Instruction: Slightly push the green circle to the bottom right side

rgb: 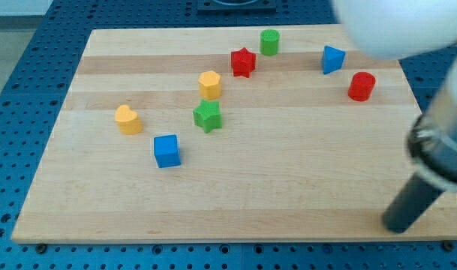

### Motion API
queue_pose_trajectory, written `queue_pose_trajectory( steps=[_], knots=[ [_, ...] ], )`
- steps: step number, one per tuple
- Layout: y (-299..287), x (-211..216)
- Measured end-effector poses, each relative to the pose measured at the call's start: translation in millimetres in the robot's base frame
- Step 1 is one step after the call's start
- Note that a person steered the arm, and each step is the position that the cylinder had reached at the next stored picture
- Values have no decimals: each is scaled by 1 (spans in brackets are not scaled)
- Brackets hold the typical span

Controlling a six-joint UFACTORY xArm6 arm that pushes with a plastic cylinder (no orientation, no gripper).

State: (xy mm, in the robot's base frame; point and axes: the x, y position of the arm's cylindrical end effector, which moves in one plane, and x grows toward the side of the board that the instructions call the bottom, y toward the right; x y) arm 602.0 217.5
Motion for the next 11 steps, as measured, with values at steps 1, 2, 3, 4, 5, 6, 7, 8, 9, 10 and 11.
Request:
queue_pose_trajectory(
  steps=[1, 2, 3, 4, 5, 6, 7, 8, 9, 10, 11],
  knots=[
    [29, -41],
    [31, -43],
    [31, -44],
    [31, -47],
    [31, -50],
    [32, -50],
    [35, -83],
    [-31, -107],
    [-97, -115],
    [-140, -170],
    [-145, -227]
  ],
)
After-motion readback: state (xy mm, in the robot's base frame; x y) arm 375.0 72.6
